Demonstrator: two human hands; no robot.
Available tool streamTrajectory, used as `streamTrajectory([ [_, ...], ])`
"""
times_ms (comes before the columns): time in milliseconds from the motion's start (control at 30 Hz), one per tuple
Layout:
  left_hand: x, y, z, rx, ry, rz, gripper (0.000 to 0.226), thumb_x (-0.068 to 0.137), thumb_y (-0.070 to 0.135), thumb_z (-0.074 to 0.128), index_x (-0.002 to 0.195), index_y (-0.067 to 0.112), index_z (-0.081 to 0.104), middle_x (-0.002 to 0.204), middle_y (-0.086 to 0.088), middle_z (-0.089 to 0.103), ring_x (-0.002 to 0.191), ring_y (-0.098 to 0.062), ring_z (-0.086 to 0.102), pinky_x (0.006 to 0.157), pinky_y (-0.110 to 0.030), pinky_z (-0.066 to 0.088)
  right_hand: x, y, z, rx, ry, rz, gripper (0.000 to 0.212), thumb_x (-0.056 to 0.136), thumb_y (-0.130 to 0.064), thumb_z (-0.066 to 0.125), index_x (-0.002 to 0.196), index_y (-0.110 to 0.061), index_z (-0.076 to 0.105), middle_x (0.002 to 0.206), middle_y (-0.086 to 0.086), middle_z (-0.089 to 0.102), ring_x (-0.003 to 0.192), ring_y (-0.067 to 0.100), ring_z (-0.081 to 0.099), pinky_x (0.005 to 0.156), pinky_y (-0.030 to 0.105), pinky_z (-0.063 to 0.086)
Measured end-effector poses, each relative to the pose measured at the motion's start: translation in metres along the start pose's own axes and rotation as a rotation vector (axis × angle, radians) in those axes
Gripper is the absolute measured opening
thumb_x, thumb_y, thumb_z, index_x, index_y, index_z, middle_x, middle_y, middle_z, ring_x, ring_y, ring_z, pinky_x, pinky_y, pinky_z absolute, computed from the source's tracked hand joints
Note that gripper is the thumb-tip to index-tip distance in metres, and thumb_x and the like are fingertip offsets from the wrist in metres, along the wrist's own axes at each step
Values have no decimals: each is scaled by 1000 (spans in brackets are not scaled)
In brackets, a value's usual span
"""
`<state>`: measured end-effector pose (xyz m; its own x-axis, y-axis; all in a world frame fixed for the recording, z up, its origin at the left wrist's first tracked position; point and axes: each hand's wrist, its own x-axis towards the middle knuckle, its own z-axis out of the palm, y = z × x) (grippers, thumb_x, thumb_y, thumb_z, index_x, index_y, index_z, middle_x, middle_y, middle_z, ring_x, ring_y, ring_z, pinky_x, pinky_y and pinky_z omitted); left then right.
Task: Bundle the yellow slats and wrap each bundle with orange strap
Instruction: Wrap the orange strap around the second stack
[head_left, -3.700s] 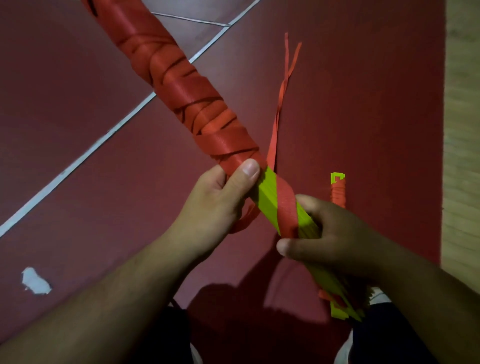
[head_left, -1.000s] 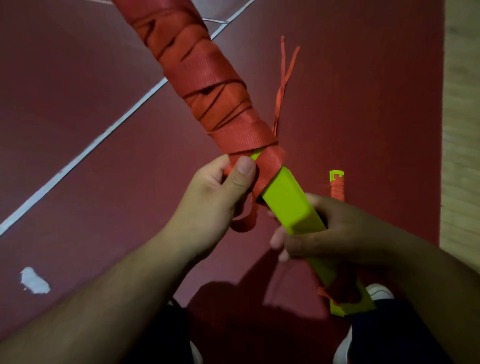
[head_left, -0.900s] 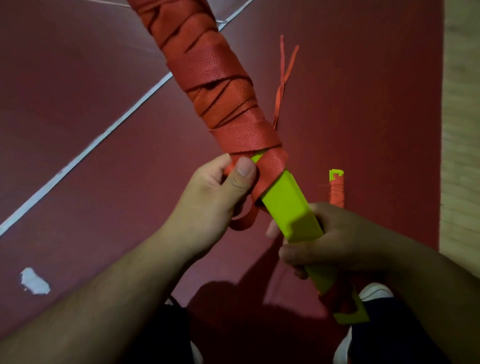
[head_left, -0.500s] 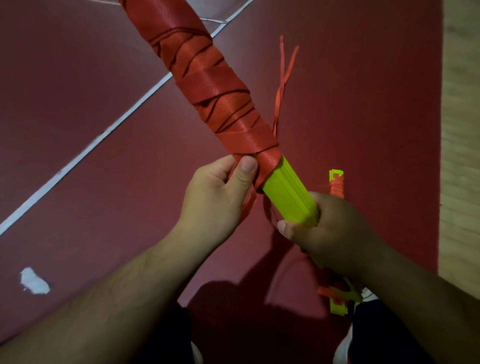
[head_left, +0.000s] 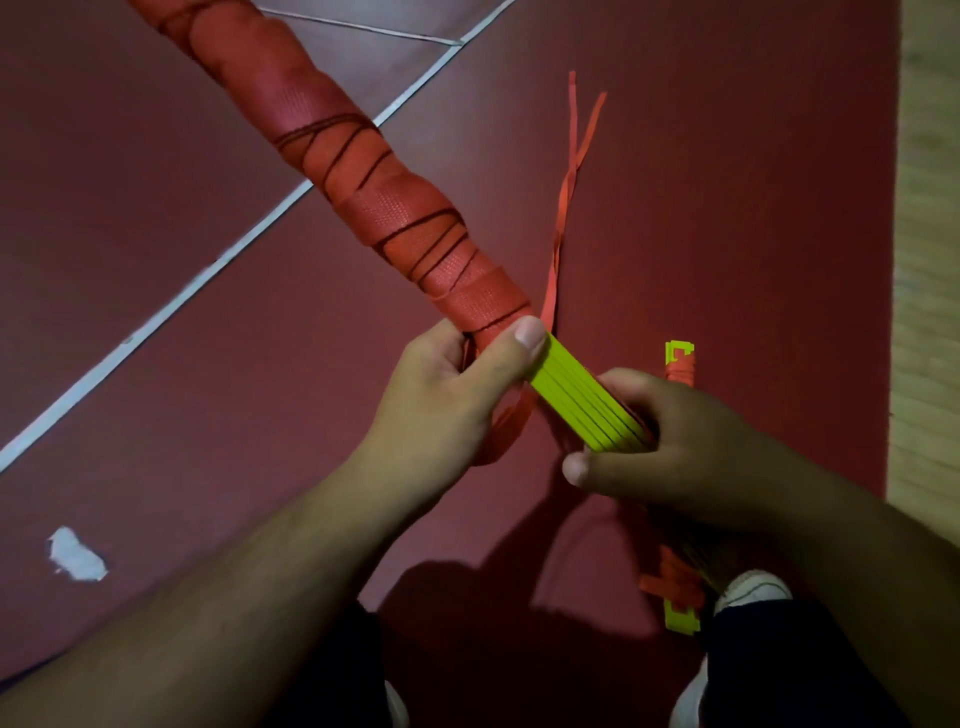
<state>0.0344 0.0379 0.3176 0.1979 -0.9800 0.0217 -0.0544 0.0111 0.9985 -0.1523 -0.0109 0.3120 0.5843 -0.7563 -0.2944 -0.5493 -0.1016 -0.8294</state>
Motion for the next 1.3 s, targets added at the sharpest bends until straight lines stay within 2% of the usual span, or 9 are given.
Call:
streamTrajectory([
  [133, -1, 0, -8, -98, -144, 11, 32, 91, 37, 64, 74, 13, 49, 54, 5, 29, 43, -9, 24, 41, -19, 24, -4, -1, -1, 173, -174, 13, 35, 65, -35, 86, 89, -21, 65, 74, 6, 70, 67, 21, 68, 63, 34, 54],
  [267, 5, 0, -12, -88, -180, -26, 34, 90, 40, 59, 63, 22, 52, 52, 7, 31, 42, -6, 25, 41, -16, 26, -4, 3, 9, -12, 126, -124, 29, 64, -36, 74, 75, -15, 58, 54, -7, 51, 48, 2, 45, 47, 16, 36],
  [467, 6, -3, -12, 131, -101, 5, 53, 85, 48, 54, 70, -2, 52, 54, -2, 43, 42, -6, 32, 43, -15, 27, -5, 9, 12, -240, 371, -75, 34, 63, -48, 76, 76, -25, 55, 70, -20, 59, 58, 6, 53, 47, 22, 35],
  [667, 4, -3, -13, 71, -158, -70, 52, 94, 55, 50, 70, 9, 53, 55, -6, 38, 43, -10, 28, 42, -18, 25, -3, 9, 16, -407, 480, 2, 38, 64, -56, 72, 84, -32, 50, 61, -12, 50, 57, 13, 48, 55, 28, 37],
  [767, 3, -1, -14, 124, -124, -40, 65, 95, 62, 46, 63, 7, 56, 47, -3, 35, 41, -11, 28, 42, -19, 25, -2, 9, 9, -390, 373, -48, 41, 65, -57, 74, 83, -32, 47, 62, -11, 52, 59, 9, 51, 55, 29, 39],
  [867, 1, 0, -13, 62, -96, -14, 52, 97, 49, 48, 70, 5, 53, 53, 5, 41, 43, -5, 32, 43, -16, 28, 0, 6, -6, -184, 65, -40, 40, 66, -49, 84, 87, -29, 57, 70, -12, 62, 61, 3, 57, 57, 23, 44],
  [1033, -2, 0, -12, -13, -174, 5, 41, 98, 40, 46, 69, 11, 48, 56, 6, 38, 46, -6, 31, 44, -15, 29, -3, 9, -4, 149, -205, 45, 32, 72, -22, 84, 94, -11, 63, 79, 16, 73, 74, 34, 73, 68, 47, 58],
  [1200, 5, 3, -16, 11, -193, -23, 38, 86, 50, 48, 63, 22, 56, 61, -4, 43, 52, -9, 37, 50, -14, 35, -2, 10, 3, -49, 104, -85, 31, 75, -19, 81, 64, -18, 51, 54, -8, 58, 47, 6, 54, 47, 16, 40],
  [1300, 7, -2, -17, 90, -183, -62, 40, 92, 54, 46, 70, 27, 66, 65, -5, 50, 63, -17, 48, 59, -16, 45, -2, 14, 5, -248, 225, -123, 34, 72, -33, 80, 65, -21, 50, 57, -11, 55, 57, 8, 50, 50, 21, 33],
])
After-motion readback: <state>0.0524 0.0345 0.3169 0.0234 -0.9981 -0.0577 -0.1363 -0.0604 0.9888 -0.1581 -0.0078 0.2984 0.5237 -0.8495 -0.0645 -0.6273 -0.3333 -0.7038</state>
